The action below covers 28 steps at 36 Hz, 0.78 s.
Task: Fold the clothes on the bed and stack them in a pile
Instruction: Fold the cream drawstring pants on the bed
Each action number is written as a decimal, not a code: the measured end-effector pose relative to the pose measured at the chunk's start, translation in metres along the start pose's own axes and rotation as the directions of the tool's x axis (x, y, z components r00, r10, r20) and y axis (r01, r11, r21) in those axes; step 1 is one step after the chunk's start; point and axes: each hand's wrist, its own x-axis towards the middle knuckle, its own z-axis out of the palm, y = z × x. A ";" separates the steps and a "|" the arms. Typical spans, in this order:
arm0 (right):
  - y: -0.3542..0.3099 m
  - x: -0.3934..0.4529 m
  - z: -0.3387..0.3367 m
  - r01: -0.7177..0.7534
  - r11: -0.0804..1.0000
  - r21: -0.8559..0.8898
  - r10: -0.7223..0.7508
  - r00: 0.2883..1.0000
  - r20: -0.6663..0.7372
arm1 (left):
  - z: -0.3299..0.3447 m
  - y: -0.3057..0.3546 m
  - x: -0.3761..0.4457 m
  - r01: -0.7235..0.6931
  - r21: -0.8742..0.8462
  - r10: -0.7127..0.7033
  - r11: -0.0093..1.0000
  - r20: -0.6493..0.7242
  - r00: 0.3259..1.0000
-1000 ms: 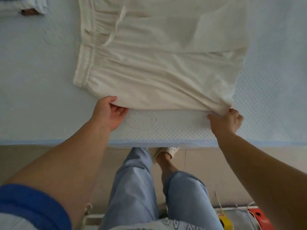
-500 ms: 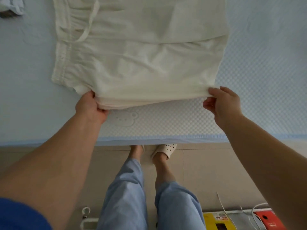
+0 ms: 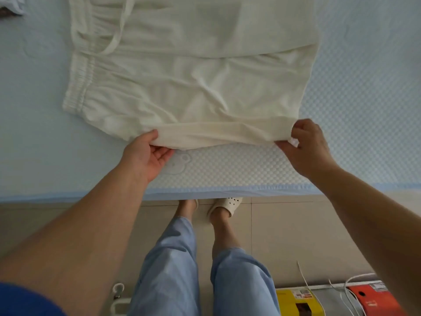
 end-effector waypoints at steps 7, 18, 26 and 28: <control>-0.001 -0.010 -0.010 -0.278 0.670 0.688 0.215 0.960 0.178 | -0.009 -0.005 -0.003 -0.046 -0.024 0.046 0.999 -0.012 0.999; 0.015 -0.044 0.027 -0.328 0.891 0.314 0.286 0.942 0.174 | -0.021 -0.017 0.003 -0.049 0.144 0.057 0.988 -0.054 0.997; 0.018 -0.045 0.041 0.095 0.976 -0.193 -0.076 0.991 0.106 | -0.018 -0.017 -0.002 -0.040 0.152 0.035 0.988 0.032 0.999; 0.015 -0.044 0.038 -0.113 0.993 0.028 0.111 0.992 0.062 | -0.019 -0.016 -0.002 -0.045 0.174 0.041 0.984 0.022 0.999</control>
